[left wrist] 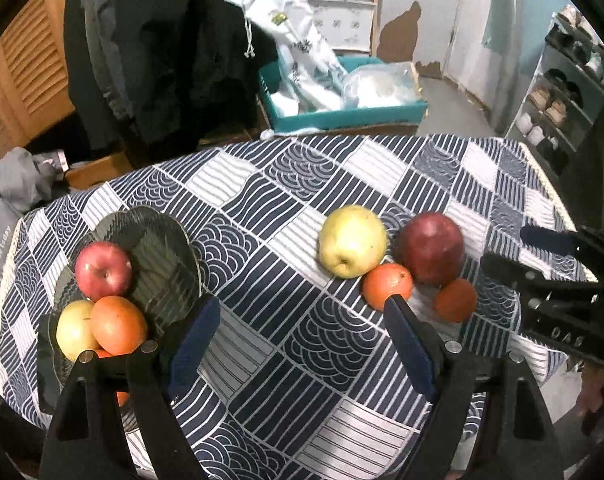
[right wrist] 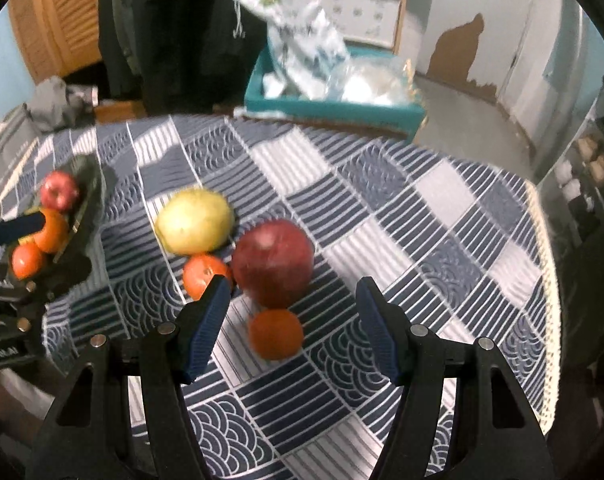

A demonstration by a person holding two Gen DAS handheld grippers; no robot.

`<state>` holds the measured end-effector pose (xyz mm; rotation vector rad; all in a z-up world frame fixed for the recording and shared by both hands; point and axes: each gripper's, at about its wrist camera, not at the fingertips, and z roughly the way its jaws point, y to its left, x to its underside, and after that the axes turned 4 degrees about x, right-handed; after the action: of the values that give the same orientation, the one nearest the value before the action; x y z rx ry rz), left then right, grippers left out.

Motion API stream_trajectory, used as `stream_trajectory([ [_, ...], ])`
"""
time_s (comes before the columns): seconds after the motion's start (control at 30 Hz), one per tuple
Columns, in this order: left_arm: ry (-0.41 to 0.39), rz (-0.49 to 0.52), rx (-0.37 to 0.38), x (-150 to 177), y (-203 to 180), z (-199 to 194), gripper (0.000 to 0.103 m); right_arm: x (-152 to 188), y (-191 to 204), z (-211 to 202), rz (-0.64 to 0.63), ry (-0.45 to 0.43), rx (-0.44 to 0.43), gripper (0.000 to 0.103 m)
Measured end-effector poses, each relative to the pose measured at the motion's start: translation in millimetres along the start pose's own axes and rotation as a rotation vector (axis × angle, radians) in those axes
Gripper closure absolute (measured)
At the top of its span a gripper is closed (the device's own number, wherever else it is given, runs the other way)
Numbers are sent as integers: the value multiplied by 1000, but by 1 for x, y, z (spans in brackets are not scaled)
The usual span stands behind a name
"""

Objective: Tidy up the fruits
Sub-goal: 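Grasp the large yellow-green pear with the left tool while the right tool grasps an orange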

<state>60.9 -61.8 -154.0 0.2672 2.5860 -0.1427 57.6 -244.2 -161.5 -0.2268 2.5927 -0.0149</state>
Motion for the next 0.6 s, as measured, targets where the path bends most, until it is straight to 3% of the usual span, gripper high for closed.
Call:
stream_trajectory([
  [0.3, 75, -26, -4, 9, 8, 33, 18, 14, 7, 47, -12, 119, -26, 37],
  [0.6, 87, -34, 17, 6, 6, 41, 18, 31, 13, 81, -28, 221, -37, 39],
])
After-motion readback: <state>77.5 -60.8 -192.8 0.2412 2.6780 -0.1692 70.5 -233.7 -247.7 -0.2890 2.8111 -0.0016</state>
